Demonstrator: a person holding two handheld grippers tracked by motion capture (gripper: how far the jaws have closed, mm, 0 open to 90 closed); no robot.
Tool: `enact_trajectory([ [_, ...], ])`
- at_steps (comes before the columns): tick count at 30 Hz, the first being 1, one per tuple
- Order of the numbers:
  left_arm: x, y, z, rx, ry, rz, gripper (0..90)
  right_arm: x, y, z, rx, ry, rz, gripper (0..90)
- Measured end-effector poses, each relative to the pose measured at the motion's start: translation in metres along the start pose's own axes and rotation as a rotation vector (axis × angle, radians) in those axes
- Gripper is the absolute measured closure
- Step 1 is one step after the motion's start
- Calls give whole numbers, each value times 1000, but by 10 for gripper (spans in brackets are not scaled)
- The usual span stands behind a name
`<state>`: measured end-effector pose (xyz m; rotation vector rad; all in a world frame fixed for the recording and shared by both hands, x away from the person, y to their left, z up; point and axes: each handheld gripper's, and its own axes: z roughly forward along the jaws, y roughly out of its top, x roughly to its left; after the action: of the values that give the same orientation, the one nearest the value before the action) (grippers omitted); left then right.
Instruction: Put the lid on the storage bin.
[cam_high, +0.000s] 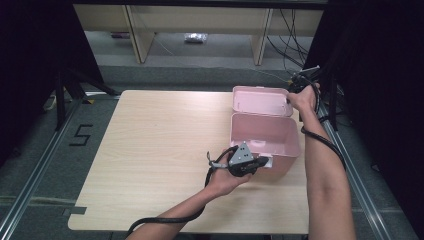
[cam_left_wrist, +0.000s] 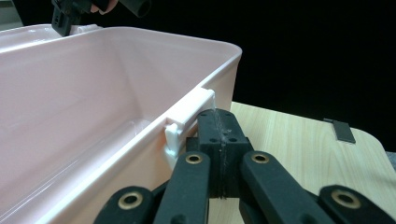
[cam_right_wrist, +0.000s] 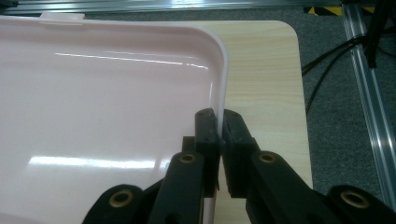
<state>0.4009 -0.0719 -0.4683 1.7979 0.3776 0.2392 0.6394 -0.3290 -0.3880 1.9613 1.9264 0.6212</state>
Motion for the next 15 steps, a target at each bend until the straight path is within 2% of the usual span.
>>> enact_trajectory([
  [2, 0, 0, 0, -1, 2, -6, 900, 1, 0, -2, 4, 2, 13, 872],
  [4, 0, 1, 0, 6, 1, -10, 900, -1, 1, -2, -10, -4, -20, 873],
  [5, 0, 1, 0, 7, 1, -13, 900, -1, 0, -3, -24, -3, -19, 875],
  [10, -1, 1, 0, 14, 3, -23, 900, -1, 2, -6, -23, -1, -30, 878],
  [11, -1, 2, 0, 15, 4, -25, 900, 0, 2, -7, -24, -1, -25, 879],
  [12, -1, 2, 0, 14, 5, -29, 900, 2, 2, -9, -12, 4, 19, 879],
  [14, -1, 2, 0, 14, 7, -32, 900, 2, 2, -11, -13, 5, 18, 881],
  [15, -1, 2, 0, 15, 7, -34, 900, 0, 3, -12, -28, 0, -11, 881],
])
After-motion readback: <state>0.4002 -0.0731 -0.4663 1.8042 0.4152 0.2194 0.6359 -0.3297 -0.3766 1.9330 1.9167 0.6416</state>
